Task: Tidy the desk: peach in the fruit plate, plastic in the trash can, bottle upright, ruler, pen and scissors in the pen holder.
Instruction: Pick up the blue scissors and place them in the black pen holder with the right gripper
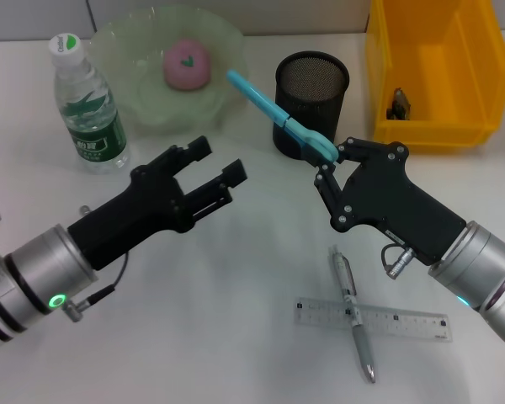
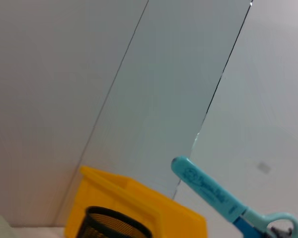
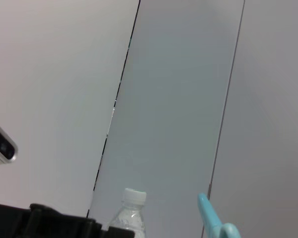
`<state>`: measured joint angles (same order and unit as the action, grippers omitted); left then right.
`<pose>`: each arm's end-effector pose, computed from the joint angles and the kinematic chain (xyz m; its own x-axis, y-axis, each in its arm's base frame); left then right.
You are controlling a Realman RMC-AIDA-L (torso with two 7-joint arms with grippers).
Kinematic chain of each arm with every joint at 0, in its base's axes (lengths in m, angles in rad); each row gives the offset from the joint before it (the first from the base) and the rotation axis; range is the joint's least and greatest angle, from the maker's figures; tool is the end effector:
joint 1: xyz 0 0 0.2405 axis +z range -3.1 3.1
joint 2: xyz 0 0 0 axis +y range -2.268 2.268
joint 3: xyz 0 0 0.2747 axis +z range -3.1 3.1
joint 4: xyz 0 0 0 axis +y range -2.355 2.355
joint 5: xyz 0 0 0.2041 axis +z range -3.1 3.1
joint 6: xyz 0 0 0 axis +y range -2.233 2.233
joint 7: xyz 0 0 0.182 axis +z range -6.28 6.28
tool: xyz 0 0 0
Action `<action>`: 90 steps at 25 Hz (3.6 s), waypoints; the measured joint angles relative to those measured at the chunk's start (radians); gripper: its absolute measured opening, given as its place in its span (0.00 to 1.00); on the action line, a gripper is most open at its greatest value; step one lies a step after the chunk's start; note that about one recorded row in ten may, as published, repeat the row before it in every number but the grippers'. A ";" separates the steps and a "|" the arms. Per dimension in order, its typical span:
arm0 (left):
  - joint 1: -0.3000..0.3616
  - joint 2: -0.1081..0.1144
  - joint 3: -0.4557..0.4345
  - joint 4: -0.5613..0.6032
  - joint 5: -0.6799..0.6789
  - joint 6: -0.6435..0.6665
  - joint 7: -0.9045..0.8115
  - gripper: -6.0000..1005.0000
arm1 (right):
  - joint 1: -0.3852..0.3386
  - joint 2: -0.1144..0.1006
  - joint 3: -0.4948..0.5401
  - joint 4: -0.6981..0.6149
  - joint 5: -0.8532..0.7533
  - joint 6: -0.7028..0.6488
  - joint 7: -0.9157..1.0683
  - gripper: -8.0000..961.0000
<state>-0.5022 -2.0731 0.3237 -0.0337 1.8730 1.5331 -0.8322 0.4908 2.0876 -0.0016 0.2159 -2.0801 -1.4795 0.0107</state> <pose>-0.2540 0.3051 -0.0916 0.4648 0.2705 0.8431 0.6361 -0.7644 -0.1054 0.2286 0.3013 -0.1088 0.7137 0.2849 -0.6398 -0.2919 -0.7094 -0.6415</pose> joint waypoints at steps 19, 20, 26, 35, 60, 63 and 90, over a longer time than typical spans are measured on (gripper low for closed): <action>0.058 0.002 0.183 0.179 0.000 0.064 0.208 0.79 | -0.001 -0.002 0.002 -0.029 0.000 -0.024 0.074 0.13; 0.058 0.003 0.210 0.196 0.000 0.065 0.208 0.79 | -0.002 -0.002 0.002 -0.030 0.000 -0.024 0.075 0.13; 0.066 0.004 0.262 0.235 0.000 0.067 0.213 0.79 | -0.004 -0.003 0.002 -0.033 0.000 -0.024 0.078 0.14; 0.081 0.005 0.269 0.240 -0.008 0.036 0.212 0.79 | -0.009 -0.003 0.003 -0.039 0.000 -0.024 0.100 0.14; 0.090 0.004 0.253 0.230 -0.024 -0.012 0.203 0.79 | -0.010 -0.001 0.003 -0.048 0.000 -0.024 0.101 0.15; 0.090 0.004 0.253 0.230 -0.024 -0.011 0.203 0.79 | -0.009 -0.001 0.003 -0.049 0.000 -0.024 0.101 0.16; 0.089 0.005 0.253 0.236 -0.032 0.001 0.174 0.79 | 0.021 -0.008 -0.137 -0.499 -0.011 -0.220 0.731 0.17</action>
<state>-0.4132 -2.0677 0.5768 0.2025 1.8413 1.5345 -0.6583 0.5118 2.0794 -0.1383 -0.2832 -2.0909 -1.6994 0.7420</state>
